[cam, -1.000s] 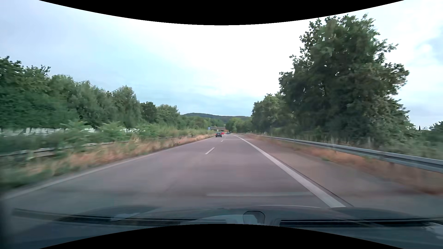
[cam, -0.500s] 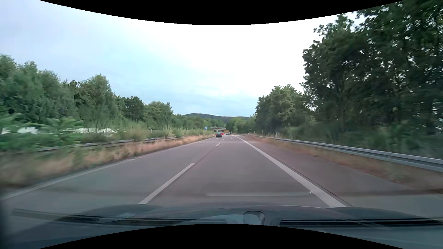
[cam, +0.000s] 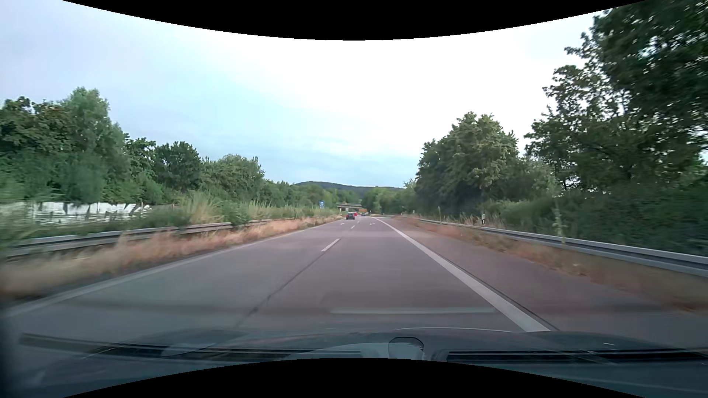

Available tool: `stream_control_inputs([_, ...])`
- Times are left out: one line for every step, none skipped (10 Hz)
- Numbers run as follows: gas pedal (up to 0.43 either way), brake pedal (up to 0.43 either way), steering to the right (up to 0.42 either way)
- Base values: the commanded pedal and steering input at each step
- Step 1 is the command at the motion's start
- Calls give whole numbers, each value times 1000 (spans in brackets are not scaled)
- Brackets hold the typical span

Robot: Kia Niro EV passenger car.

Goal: Follow the waypoints while adhering to traffic rules and regulations

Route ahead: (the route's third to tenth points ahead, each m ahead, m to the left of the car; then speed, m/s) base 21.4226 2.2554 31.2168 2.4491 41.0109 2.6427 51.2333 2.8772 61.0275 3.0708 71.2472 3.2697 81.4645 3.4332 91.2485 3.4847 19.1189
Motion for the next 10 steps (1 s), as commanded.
stream_control_inputs([118,0,-1])
stream_control_inputs([118,0,-1])
stream_control_inputs([118,0,-1])
stream_control_inputs([118,0,-1])
stream_control_inputs([118,0,-1])
stream_control_inputs([118,0,-1])
stream_control_inputs([118,0,-1])
stream_control_inputs([118,0,-1])
stream_control_inputs([118,0,-1])
stream_control_inputs([118,0,-2])
